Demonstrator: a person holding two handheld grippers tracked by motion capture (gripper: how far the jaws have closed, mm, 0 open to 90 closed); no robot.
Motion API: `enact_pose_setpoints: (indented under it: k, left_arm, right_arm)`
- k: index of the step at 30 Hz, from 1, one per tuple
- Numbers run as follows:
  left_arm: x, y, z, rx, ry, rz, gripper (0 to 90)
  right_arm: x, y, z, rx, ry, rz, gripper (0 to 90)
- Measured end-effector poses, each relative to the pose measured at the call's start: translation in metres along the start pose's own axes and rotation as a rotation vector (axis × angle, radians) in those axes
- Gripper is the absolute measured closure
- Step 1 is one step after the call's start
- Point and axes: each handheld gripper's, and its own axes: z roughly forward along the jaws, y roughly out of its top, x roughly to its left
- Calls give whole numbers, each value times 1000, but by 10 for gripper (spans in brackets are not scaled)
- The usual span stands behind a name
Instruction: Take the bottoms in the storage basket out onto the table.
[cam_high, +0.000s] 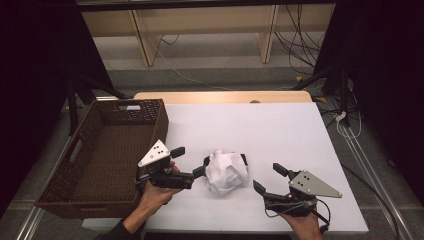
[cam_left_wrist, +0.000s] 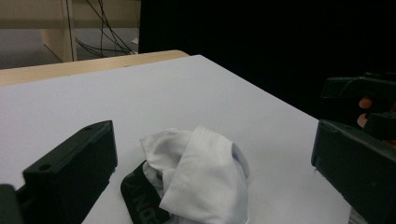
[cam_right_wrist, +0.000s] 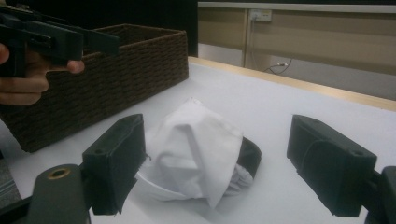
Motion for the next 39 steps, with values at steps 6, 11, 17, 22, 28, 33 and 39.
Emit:
enact_pose_setpoints:
  k: [6,11,17,22,28,33,39]
  left_arm:
    - [0,-6,2,35,4,14,0]
    - [2,-8,-3,14,6,1,0]
    - [-4,-13,-6,14,-4,5,0]
    - [-7,-14,-3,28,-12,29,0]
    - [-6,-15,-2,27,-11,35,0]
    - [-7,-15,-2,27,-13,38,0]
    - [-6,-15,-2,25,-10,39,0]
  right_arm:
    - [0,0,0,3,0,2,202]
    - [1,0,0,3,0,2,202]
    - [1,0,0,-3,0,4,202]
    - [0,0,0,-3,0,5,201]
    - [0,0,1,-5,0,7,201]
    - [0,0,1,-6,0,5,201]
    - [0,0,0,-5,0,5,201]
